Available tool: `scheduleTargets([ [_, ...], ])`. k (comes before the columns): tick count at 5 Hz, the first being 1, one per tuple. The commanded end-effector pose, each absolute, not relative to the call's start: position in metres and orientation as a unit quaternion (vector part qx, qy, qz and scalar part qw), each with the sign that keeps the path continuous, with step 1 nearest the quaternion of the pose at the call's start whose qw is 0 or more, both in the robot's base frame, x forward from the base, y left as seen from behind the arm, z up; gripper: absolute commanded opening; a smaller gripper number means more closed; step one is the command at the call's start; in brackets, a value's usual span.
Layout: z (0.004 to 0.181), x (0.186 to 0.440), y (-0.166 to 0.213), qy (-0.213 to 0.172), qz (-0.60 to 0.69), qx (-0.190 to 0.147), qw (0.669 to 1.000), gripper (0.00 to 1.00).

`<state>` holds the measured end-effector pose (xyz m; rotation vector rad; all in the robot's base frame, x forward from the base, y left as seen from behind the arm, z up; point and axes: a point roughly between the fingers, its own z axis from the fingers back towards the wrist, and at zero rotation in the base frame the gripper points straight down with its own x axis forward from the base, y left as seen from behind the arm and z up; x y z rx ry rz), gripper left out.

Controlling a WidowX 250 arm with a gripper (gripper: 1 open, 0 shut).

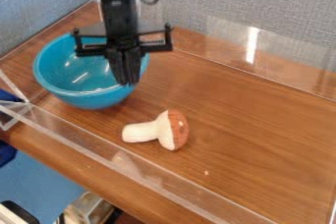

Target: Put the mushroom in the blue bowl

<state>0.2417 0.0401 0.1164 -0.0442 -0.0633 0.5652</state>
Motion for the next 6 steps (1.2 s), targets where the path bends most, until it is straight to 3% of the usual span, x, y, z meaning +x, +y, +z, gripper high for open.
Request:
scheduleTargets([
  [1,0.119,0.230,0.032,-0.053,0.248,-0.021,0.967,0.00],
  [2,0.122,0.223,0.033,-0.058,0.236,-0.026,0.970,0.00],
  [3,0.124,0.219,0.018,-0.057,0.259,-0.023,0.964,1.00],
  [4,0.123,0.216,0.001,-0.054,0.285,-0.018,0.957,1.00],
  [6,0.083,0.213,0.013,-0.042,0.315,-0.006,0.948,1.00],
])
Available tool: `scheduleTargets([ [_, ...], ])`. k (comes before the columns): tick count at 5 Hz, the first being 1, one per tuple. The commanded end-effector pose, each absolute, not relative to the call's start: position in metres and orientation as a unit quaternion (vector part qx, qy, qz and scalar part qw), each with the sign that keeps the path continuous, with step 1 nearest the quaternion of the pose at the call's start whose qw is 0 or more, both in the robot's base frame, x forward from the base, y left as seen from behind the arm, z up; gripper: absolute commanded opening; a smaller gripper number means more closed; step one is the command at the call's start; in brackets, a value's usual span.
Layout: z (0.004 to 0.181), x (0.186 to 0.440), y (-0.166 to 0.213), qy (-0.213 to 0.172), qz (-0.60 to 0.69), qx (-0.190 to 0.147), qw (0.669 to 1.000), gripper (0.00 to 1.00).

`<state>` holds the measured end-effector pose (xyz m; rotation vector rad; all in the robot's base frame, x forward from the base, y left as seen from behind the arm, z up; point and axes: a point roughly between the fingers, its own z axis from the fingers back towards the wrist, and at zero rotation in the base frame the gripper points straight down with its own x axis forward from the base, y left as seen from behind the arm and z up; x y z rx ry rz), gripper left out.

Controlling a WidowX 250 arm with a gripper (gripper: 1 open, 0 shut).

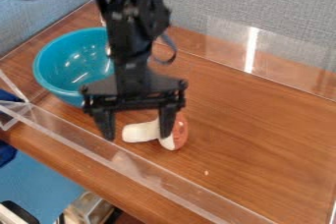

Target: Put the mushroom in the blue bowl

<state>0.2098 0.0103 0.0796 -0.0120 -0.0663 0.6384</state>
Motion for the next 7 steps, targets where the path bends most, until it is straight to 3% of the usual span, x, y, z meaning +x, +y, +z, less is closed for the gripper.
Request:
scheduleTargets([
  [1,0.057,0.213,0.025,-0.039,0.327,-0.003,0.944,1.00],
  [4,0.054,0.217,0.007,-0.031,0.425,0.004,0.904,1.00],
  [7,0.042,0.225,0.030,-0.025,0.431,0.006,0.902,1.00],
])
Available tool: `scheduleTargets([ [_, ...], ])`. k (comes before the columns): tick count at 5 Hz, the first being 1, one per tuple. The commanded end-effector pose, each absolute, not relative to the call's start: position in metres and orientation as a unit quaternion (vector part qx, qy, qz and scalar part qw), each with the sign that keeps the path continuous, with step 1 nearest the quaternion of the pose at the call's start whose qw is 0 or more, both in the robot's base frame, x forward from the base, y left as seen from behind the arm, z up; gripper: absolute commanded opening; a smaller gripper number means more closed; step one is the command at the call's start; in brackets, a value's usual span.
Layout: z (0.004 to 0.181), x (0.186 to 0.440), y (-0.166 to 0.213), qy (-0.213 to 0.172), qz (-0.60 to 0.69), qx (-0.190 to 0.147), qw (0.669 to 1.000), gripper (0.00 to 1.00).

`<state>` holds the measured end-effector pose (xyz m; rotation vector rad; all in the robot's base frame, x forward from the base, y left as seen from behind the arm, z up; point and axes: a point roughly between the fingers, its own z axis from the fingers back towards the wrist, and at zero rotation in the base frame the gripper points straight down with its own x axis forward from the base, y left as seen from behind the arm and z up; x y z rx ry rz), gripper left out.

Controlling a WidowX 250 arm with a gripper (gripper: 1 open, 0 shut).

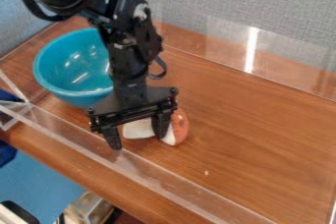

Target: Put the mushroom in the blue bowl

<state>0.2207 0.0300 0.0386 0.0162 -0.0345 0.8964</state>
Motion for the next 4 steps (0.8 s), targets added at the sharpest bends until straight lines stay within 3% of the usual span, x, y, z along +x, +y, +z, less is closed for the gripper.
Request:
scheduleTargets([
  [1,0.041,0.229,0.026,-0.024,0.431,0.007,0.902,0.00],
  [2,0.038,0.225,0.020,-0.024,0.407,0.008,0.913,0.00],
  [4,0.063,0.218,0.023,-0.028,0.356,-0.001,0.934,0.00],
])
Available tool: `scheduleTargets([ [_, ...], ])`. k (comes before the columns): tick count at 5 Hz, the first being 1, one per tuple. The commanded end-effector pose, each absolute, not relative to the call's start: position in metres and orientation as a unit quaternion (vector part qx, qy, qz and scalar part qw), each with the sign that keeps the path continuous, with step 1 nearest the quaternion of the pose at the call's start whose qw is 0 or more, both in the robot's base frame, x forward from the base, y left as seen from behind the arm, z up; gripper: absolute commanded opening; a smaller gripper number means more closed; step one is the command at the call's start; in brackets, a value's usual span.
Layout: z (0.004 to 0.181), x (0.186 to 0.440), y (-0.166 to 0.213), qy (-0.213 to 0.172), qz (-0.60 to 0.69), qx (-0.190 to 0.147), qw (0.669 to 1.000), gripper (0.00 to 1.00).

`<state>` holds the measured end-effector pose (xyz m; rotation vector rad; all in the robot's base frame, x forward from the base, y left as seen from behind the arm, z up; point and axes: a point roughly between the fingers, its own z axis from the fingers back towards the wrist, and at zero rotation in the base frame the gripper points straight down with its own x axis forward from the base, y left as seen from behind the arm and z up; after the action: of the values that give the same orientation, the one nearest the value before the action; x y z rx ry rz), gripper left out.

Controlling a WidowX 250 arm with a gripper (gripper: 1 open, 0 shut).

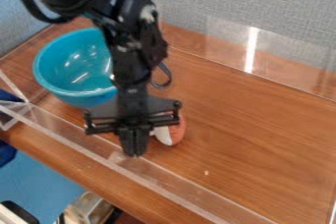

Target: Put the mushroom in the blue bowl

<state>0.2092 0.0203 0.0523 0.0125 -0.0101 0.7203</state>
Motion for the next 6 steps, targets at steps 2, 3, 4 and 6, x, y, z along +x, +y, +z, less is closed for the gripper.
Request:
scheduleTargets([
  [2,0.136,0.222,0.033,-0.048,0.301,-0.032,0.952,0.00],
  [3,0.160,0.225,0.005,-0.049,0.271,-0.045,0.960,0.00],
  [4,0.160,0.230,-0.026,-0.046,0.229,-0.048,0.971,1.00],
  [6,0.101,0.231,-0.037,-0.046,0.268,-0.030,0.962,1.00],
])
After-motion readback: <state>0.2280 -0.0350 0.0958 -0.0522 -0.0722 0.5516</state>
